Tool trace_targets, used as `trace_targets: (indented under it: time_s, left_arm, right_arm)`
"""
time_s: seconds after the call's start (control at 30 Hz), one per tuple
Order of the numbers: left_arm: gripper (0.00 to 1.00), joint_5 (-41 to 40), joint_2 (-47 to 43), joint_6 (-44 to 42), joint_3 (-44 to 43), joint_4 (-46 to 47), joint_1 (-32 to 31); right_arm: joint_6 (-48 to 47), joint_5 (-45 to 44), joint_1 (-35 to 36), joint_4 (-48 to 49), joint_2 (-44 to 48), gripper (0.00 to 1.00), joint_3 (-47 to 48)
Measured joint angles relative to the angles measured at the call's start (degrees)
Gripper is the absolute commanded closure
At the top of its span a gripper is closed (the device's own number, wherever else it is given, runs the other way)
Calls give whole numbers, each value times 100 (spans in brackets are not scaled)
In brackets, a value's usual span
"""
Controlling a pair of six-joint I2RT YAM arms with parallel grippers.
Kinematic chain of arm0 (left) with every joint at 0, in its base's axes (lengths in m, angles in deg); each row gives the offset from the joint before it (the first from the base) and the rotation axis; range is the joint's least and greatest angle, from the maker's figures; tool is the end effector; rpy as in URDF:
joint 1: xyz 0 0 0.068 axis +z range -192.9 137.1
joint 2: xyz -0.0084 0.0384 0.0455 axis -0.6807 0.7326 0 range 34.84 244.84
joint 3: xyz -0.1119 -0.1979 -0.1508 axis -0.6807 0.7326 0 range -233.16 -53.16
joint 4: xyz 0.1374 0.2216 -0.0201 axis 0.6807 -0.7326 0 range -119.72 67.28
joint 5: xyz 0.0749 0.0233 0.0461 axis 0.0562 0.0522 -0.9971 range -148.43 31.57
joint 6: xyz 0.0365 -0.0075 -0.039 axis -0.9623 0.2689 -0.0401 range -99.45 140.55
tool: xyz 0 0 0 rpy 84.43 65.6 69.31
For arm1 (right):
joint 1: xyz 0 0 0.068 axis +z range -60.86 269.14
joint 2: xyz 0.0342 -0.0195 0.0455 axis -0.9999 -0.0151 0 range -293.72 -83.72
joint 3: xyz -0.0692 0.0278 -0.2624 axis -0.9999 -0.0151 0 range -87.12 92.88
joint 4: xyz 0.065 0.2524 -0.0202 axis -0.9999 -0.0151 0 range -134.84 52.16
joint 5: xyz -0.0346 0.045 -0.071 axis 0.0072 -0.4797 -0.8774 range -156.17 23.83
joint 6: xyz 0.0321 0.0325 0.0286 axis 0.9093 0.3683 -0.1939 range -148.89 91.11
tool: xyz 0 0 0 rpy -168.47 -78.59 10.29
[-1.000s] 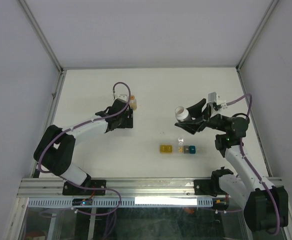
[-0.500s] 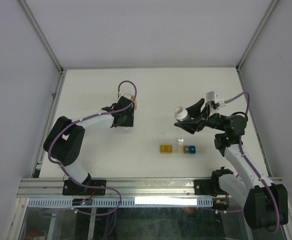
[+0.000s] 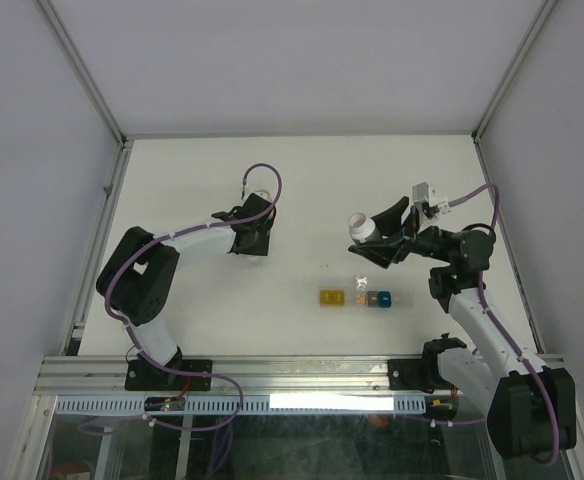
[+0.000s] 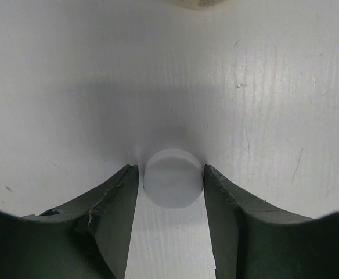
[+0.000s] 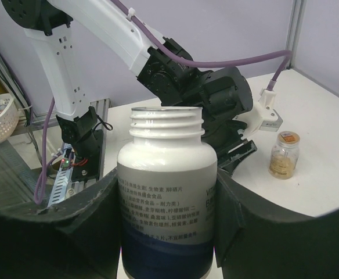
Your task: Sort the pills into containers
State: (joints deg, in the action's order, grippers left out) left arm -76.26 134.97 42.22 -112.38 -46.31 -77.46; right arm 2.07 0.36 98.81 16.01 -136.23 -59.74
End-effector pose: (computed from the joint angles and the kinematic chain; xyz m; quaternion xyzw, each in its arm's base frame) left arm 0.2839 -0.1825 0.1608 0.0742 0.9613 0.0305 0.2635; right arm 0.1758 0.0631 0.3155 -0.3851 0.5060 0.5120 0.5776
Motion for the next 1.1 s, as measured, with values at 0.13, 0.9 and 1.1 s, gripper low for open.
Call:
trace_targets:
  time_s: [0.13,0.9,1.1]
  left_arm:
    - [54,-24,26,7,-48,-94,-2]
    - [71,3067,-3018,533,986,1508,-151]
    - [71,4850,-3440,1408,1593,3565,-229]
  right_arm:
    - [2,11,0,0,0,100,0]
    - [-2430,1134,-22,-3248,649,100,955]
    - [-4006,1460,-225,-5418,992,100,1478]
